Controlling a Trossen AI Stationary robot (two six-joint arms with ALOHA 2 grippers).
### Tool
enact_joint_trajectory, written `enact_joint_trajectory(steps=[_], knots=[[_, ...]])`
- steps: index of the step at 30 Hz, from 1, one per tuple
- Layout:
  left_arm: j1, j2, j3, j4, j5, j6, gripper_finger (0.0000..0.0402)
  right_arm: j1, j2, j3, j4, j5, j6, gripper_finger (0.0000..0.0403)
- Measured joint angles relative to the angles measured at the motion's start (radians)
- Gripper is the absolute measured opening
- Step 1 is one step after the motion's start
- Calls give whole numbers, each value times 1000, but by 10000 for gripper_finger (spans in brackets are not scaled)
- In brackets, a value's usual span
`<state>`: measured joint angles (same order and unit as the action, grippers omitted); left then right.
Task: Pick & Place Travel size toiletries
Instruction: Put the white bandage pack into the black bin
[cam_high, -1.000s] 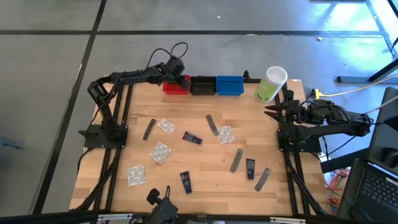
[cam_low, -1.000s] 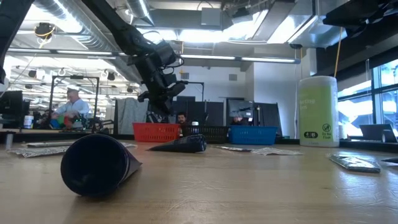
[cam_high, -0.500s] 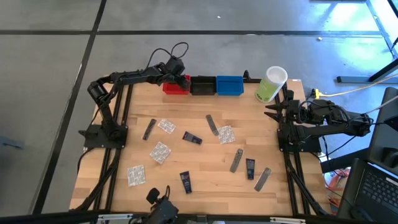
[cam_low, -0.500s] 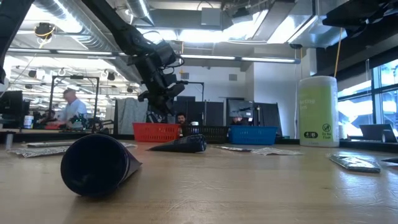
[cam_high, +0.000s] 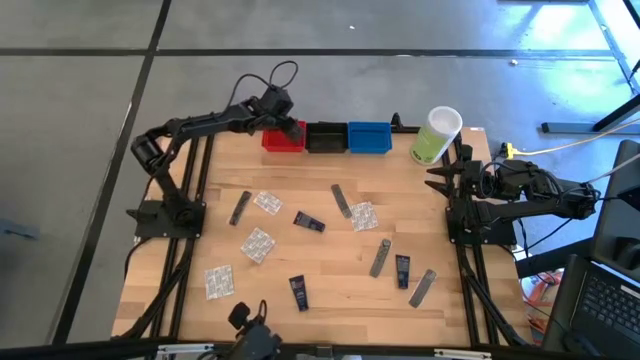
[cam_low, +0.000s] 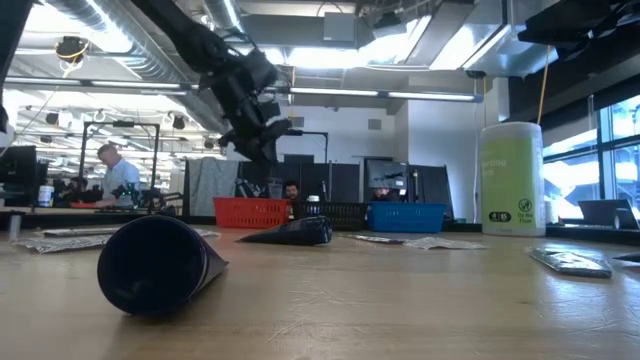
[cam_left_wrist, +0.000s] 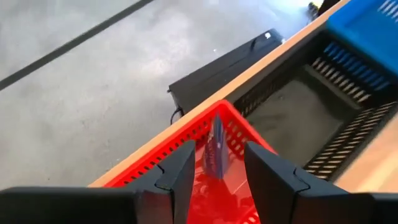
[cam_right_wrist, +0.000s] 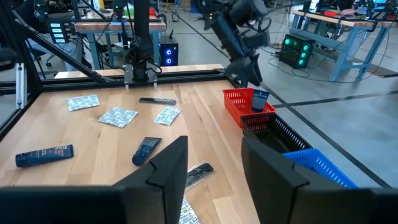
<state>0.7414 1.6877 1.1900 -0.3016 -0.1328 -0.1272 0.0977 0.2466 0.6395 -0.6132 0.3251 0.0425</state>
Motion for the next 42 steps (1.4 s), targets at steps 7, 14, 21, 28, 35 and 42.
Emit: enact_joint_trajectory(steps=[7, 14, 21, 28, 35, 42], knots=[[-3, -90, 0, -52, 53, 0, 130, 0, 0, 0, 0, 0, 0, 163], [-29, -153, 0, -138, 100, 2, 127, 0, 0, 0, 0, 0, 0, 162], [-80, -195, 0, -251, 100, 14, 123, 0, 0, 0, 0, 0, 0, 149], [-163, -200, 0, -390, 100, 19, 125, 0, 0, 0, 0, 0, 0, 136], [-271, -200, 0, -488, 100, 18, 120, 0, 0, 0, 0, 0, 0, 124], [-394, -200, 0, -576, 99, 18, 118, 0, 0, 0, 0, 0, 0, 114]])
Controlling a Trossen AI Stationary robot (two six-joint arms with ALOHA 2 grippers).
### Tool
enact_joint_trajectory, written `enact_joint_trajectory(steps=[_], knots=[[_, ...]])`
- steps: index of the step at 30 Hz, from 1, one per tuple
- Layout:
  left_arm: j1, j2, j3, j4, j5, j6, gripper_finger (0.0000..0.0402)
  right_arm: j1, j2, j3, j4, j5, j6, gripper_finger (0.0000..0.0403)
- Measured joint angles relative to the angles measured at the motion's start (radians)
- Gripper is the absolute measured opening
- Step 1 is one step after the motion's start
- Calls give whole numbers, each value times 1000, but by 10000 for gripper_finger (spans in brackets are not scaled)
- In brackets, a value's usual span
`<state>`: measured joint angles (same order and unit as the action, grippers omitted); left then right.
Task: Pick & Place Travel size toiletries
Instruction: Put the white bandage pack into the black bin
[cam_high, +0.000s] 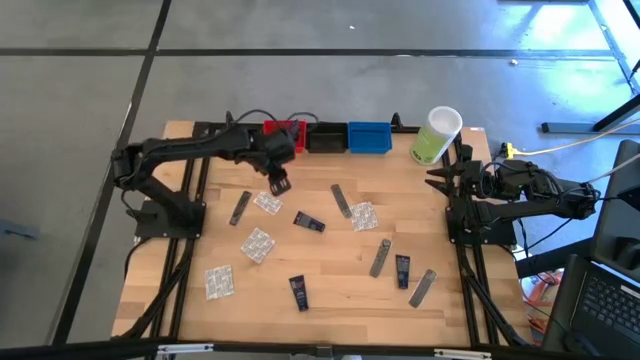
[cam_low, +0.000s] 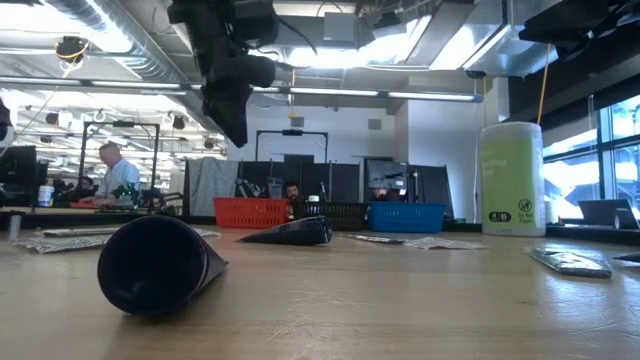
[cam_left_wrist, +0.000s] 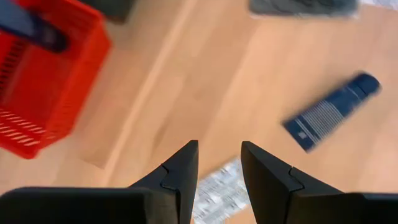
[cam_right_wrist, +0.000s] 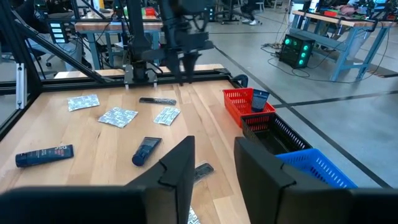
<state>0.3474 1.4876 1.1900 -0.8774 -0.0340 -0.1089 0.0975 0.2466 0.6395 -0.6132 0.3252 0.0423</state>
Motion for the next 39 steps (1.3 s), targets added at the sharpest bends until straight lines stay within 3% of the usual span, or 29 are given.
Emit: enact_joint_trajectory(steps=[13, 23, 39], knots=[[-201, 0, 0, -30, -1, 40, 113, 0, 0, 0, 0, 0, 0, 100], [-264, 0, -2, -25, -3, 94, 107, 0, 0, 0, 0, 0, 0, 102], [-258, 0, -241, 172, -2, 58, 98, 0, 0, 0, 0, 0, 0, 137]])
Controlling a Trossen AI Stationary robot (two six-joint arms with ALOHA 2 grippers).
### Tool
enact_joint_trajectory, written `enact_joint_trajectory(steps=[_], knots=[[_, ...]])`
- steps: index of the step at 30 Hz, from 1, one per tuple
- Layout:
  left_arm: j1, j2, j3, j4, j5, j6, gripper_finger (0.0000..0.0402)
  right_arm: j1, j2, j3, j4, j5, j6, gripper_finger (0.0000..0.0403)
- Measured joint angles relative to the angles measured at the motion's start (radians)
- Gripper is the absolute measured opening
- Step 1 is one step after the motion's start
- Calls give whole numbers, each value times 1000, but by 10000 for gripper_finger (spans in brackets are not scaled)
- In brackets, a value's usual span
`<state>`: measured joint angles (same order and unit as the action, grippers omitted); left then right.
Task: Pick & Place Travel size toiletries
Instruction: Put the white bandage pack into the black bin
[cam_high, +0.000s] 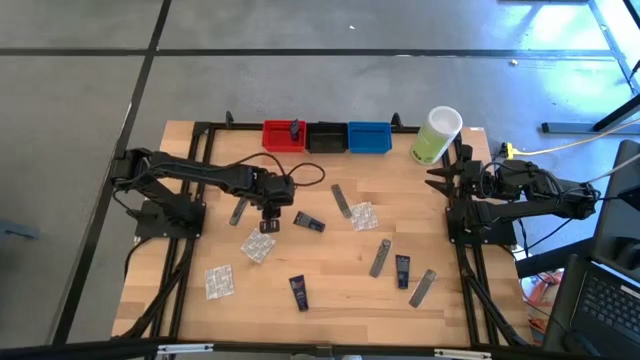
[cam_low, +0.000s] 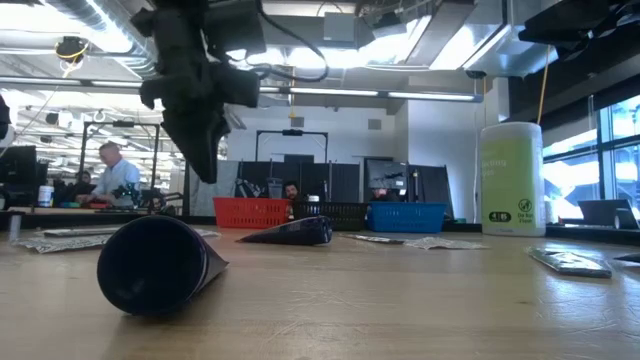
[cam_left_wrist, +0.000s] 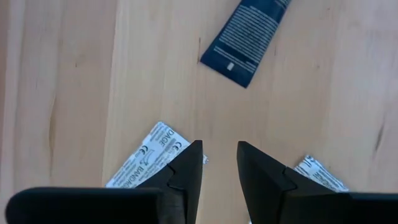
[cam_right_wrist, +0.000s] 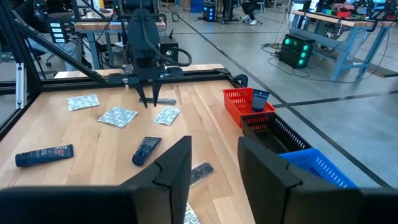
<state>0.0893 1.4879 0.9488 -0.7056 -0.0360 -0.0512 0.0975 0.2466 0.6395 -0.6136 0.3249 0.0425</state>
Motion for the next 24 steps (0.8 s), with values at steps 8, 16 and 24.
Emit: enact_joint_trajectory(steps=[8, 16, 24], knots=[[42, 0, -43, 42, 12, -74, 100, 0, 0, 0, 0, 0, 0, 147], [-56, 0, -57, 23, 96, -74, 98, 0, 0, 0, 0, 0, 0, 150], [-204, 0, -57, 29, 49, -111, 98, 0, 0, 0, 0, 0, 0, 134]])
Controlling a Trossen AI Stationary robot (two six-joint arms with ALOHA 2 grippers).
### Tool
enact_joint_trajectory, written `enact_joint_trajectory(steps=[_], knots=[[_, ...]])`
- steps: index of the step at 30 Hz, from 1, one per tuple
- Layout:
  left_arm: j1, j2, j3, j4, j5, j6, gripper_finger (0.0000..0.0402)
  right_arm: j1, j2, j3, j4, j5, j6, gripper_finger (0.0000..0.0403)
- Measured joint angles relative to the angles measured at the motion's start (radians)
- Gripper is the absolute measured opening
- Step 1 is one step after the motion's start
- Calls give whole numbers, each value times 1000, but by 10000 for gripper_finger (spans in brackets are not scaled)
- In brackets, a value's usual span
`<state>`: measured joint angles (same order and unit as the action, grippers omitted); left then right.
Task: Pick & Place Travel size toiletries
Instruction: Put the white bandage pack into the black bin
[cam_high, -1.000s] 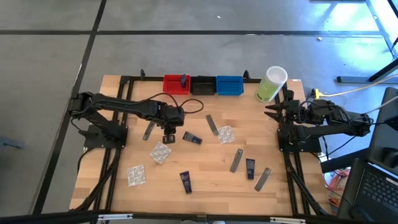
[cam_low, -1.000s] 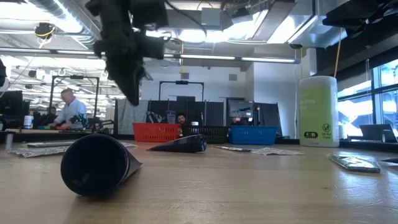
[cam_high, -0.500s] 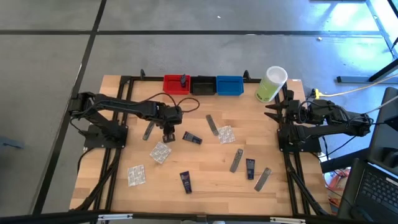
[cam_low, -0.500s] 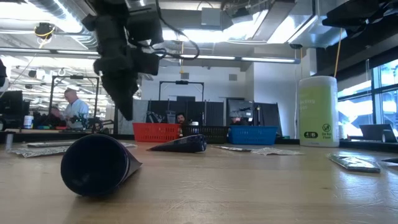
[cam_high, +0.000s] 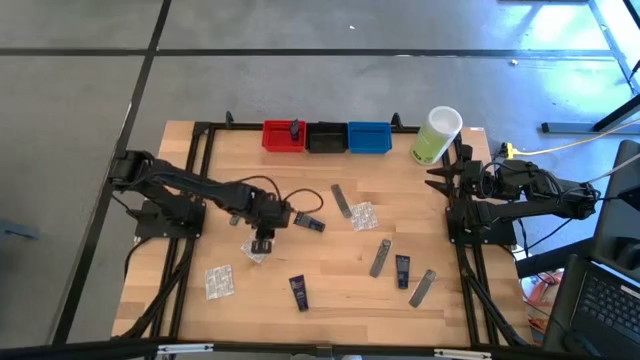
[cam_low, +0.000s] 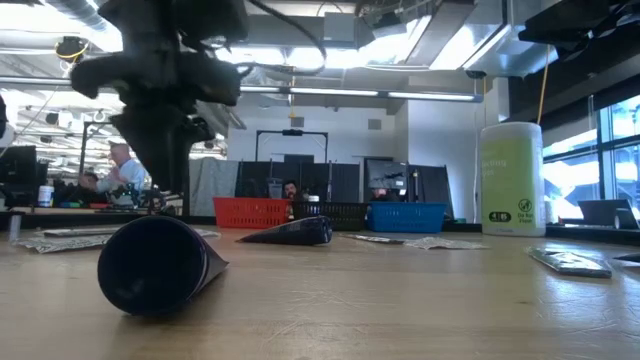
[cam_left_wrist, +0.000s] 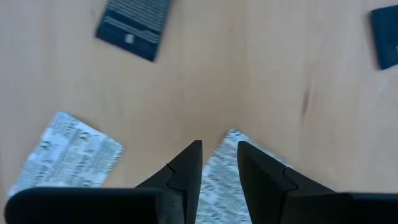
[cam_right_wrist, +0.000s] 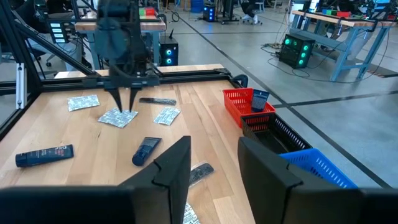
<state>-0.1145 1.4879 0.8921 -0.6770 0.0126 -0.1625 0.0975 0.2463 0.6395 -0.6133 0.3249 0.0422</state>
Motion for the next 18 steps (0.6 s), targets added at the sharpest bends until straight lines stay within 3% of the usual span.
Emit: enact_joint_trajectory(steps=[11, 18], knots=[[-146, 0, 0, 20, -90, -226, 107, 0, 0, 0, 0, 0, 0, 112], [-168, 0, 0, 23, -126, -279, 154, 0, 0, 0, 0, 0, 0, 103]])
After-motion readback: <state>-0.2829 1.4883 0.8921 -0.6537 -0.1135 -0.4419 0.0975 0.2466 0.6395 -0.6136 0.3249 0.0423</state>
